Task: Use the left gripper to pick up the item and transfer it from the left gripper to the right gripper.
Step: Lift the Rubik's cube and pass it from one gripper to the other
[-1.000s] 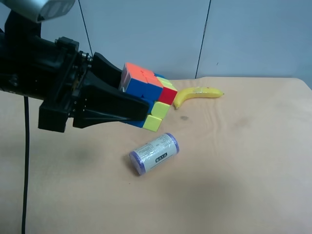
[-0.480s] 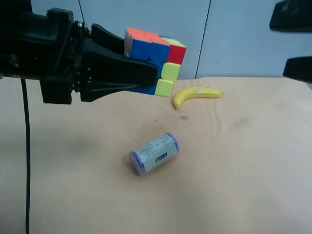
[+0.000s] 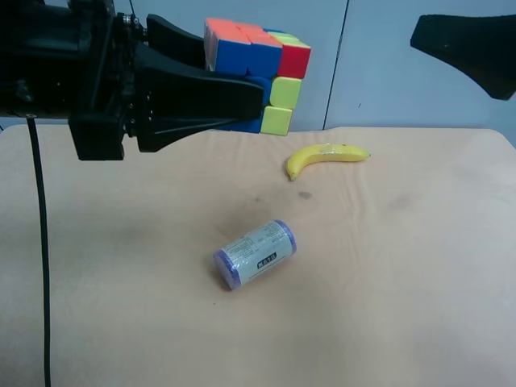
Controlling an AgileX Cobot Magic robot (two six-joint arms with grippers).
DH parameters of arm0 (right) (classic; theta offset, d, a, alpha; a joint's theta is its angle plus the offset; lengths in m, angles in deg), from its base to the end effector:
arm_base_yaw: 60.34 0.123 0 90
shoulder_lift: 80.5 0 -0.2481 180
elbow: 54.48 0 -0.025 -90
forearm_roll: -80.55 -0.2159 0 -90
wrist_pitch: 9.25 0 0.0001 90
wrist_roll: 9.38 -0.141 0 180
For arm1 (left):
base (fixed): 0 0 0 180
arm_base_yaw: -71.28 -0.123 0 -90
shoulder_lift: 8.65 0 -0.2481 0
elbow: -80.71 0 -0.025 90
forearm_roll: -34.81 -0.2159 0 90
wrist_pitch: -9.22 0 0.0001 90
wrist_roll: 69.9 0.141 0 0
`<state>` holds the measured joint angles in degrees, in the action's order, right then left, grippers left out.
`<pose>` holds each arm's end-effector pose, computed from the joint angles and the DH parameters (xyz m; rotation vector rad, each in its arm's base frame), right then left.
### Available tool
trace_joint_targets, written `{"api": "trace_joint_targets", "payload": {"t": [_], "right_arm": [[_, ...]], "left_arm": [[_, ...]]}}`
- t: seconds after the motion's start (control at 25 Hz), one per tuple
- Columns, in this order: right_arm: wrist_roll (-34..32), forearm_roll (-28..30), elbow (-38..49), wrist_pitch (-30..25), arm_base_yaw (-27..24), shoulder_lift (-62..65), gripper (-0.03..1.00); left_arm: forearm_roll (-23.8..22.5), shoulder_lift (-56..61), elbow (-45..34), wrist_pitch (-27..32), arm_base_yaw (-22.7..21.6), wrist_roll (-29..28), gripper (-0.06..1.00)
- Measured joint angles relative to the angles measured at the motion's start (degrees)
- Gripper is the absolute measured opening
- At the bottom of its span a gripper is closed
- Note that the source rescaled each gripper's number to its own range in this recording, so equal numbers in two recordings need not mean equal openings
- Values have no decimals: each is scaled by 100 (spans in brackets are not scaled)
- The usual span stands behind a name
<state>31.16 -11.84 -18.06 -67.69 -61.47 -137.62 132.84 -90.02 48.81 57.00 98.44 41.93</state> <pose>0.1586 0.1170 0.3434 -0.0546 1.7840 1.4752 0.1874 -0.2124 0.2820 1.1159 1.4682 -0.9561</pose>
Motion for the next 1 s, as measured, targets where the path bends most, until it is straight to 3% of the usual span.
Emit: {"api": "trace_joint_targets", "payload": {"t": [0.16,0.4,1.0], "right_arm": [[84,-421,0,-459,0,-470,100],[84,-606,0,-902,0,-1070,100],[-483,-492,0,-989,165,-2116,100]], "left_arm": [[5,0,0,0,0,45,0],[2,0,0,0,0,69,0],[2,0,0,131,0,82,0]]}}
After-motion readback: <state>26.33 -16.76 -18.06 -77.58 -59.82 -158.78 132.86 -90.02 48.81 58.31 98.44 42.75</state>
